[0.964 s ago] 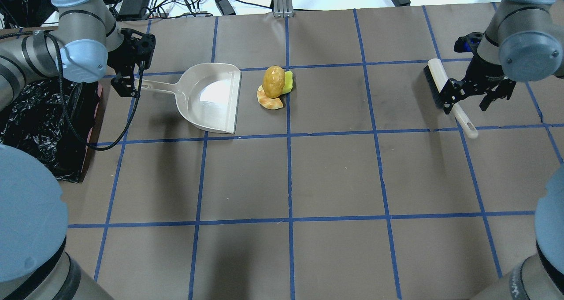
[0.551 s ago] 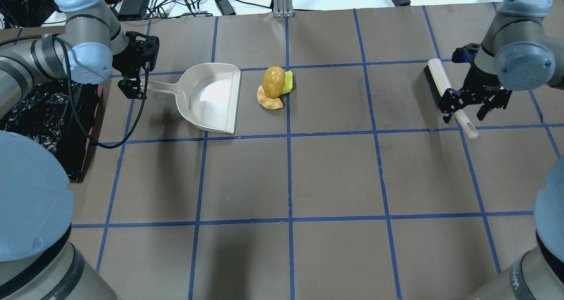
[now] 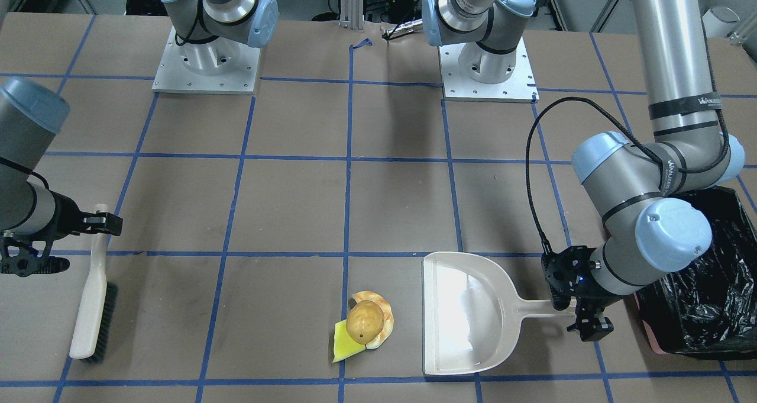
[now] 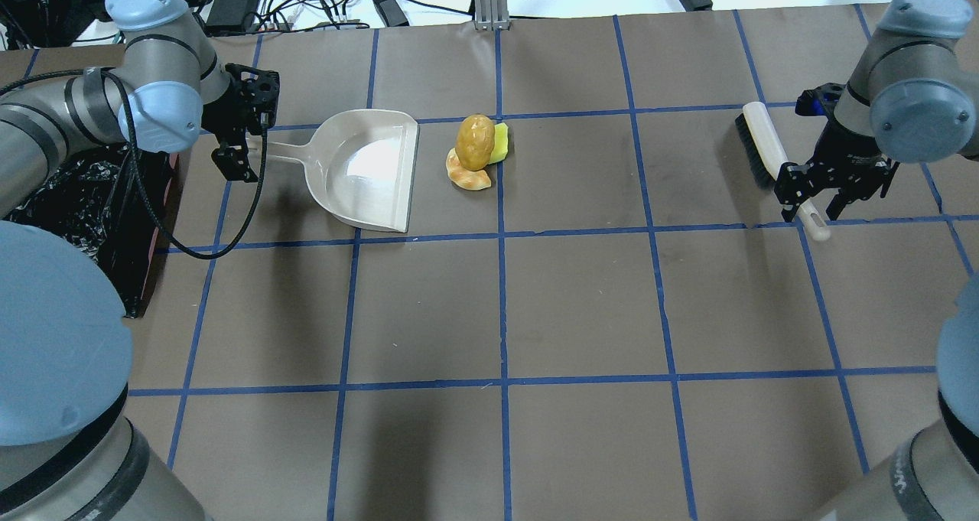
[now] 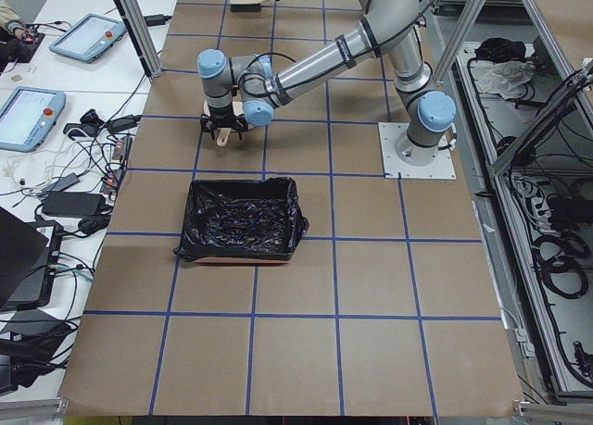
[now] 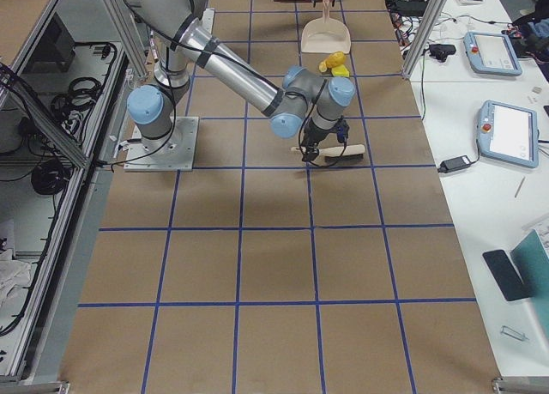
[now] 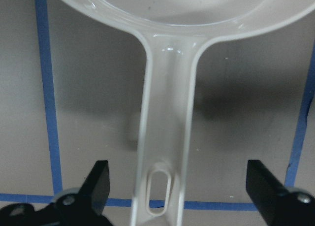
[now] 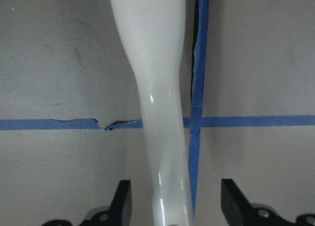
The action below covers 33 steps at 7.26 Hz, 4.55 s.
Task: Sweep and dump trash into bin
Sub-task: 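Close the left gripper on the dustpan handle while the right grasps the brush handle, then carry the white brush with the right gripper toward the potato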
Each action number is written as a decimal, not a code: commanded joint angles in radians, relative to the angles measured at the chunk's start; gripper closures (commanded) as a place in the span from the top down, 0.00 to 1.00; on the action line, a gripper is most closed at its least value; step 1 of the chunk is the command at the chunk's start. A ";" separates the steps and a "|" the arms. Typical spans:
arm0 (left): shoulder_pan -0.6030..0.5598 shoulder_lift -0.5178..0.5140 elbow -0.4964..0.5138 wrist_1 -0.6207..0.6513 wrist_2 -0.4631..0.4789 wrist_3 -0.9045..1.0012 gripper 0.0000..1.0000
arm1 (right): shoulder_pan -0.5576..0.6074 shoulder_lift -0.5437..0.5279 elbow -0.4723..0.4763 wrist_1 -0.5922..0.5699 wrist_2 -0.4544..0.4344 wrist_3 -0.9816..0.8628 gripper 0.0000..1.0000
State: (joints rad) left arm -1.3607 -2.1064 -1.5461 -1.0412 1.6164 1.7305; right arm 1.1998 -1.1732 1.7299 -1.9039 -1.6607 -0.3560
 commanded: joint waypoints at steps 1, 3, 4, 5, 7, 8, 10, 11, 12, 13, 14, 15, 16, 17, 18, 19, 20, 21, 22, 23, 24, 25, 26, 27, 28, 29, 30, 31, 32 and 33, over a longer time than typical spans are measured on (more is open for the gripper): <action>-0.003 -0.001 0.000 0.003 0.002 0.009 0.46 | 0.001 0.018 -0.003 -0.020 0.004 0.002 0.67; -0.006 -0.003 0.000 0.001 0.002 0.011 0.26 | 0.004 0.018 -0.007 -0.040 0.004 0.000 0.60; -0.006 -0.007 -0.002 0.001 0.002 0.015 0.24 | 0.006 0.012 -0.009 -0.040 0.031 0.002 0.60; -0.006 -0.009 0.007 0.001 0.002 0.021 0.24 | 0.007 0.009 -0.010 -0.038 0.062 0.003 0.60; -0.012 -0.003 0.017 0.001 0.003 0.023 0.23 | 0.007 0.014 -0.010 -0.038 0.062 0.002 0.52; -0.018 0.000 0.017 -0.002 0.032 0.023 0.23 | 0.007 0.017 -0.010 -0.038 0.062 -0.003 0.46; -0.043 0.008 0.017 -0.007 0.080 0.029 0.23 | 0.006 0.012 -0.010 -0.034 0.058 -0.005 0.05; -0.049 0.008 0.018 -0.005 0.083 0.029 0.23 | 0.006 0.010 -0.010 -0.029 0.058 -0.003 0.00; -0.049 0.008 0.024 -0.010 0.083 0.029 0.23 | 0.006 0.010 -0.012 -0.029 0.059 -0.003 0.00; -0.051 0.005 0.035 -0.014 0.083 0.029 0.23 | 0.007 0.007 -0.016 -0.026 0.059 0.002 0.00; -0.052 0.002 0.038 -0.014 0.086 0.029 0.23 | 0.018 -0.005 -0.018 0.003 0.085 0.003 0.00; -0.057 -0.001 0.037 -0.014 0.105 0.029 0.23 | 0.046 -0.025 -0.018 0.003 0.103 0.005 0.00; -0.057 -0.001 0.037 -0.014 0.105 0.027 0.23 | 0.105 -0.029 -0.019 -0.001 0.096 0.011 0.00; -0.057 -0.006 0.040 -0.013 0.111 0.027 0.23 | 0.163 -0.031 -0.027 0.000 0.102 0.064 0.00; -0.057 -0.007 0.040 -0.013 0.131 0.029 0.23 | 0.228 -0.032 -0.030 0.000 0.107 0.139 0.00; -0.061 -0.007 0.041 -0.013 0.131 0.029 0.23 | 0.301 -0.031 -0.035 -0.009 0.145 0.210 0.00; -0.072 -0.009 0.041 -0.013 0.137 0.026 0.23 | 0.355 -0.028 -0.047 -0.012 0.200 0.306 0.00; -0.075 -0.007 0.041 -0.013 0.138 0.026 0.23 | 0.395 -0.019 -0.065 -0.012 0.212 0.398 0.00; -0.075 -0.007 0.041 -0.013 0.138 0.026 0.23 | 0.434 -0.002 -0.073 -0.012 0.214 0.446 0.00; -0.075 -0.007 0.041 -0.013 0.138 0.026 0.23 | 0.460 0.013 -0.076 -0.015 0.220 0.504 0.00; -0.075 -0.009 0.041 -0.013 0.137 0.026 0.23 | 0.483 0.029 -0.082 -0.032 0.258 0.567 0.00; -0.075 -0.009 0.041 -0.013 0.137 0.018 0.23 | 0.519 0.046 -0.110 -0.035 0.262 0.634 0.00; -0.077 -0.009 0.041 -0.013 0.138 0.009 0.23 | 0.555 0.078 -0.146 -0.035 0.262 0.690 0.00; -0.077 -0.009 0.041 -0.013 0.137 0.006 0.23 | 0.570 0.108 -0.176 -0.037 0.260 0.693 0.00; -0.077 -0.010 0.043 -0.010 0.138 -0.008 0.23 | 0.578 0.122 -0.187 -0.040 0.262 0.693 0.00; -0.078 -0.010 0.043 -0.010 0.138 -0.012 0.23 | 0.598 0.124 -0.187 -0.052 0.262 0.695 0.00; -0.078 -0.012 0.043 -0.011 0.138 -0.023 0.23 | 0.610 0.132 -0.188 -0.053 0.262 0.709 0.00; -0.080 -0.012 0.043 -0.011 0.138 -0.025 0.23 | 0.621 0.141 -0.188 -0.067 0.262 0.716 0.00; -0.080 -0.012 0.043 -0.011 0.137 -0.025 0.23 | 0.635 0.147 -0.188 -0.069 0.263 0.744 0.00; -0.081 -0.012 0.043 -0.011 0.135 -0.025 0.23 | 0.653 0.152 -0.197 -0.069 0.263 0.762 0.00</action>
State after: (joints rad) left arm -1.4407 -2.1184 -1.5033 -1.0522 1.7535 1.7066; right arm 1.8322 -1.0288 1.5396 -1.9703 -1.3980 0.3815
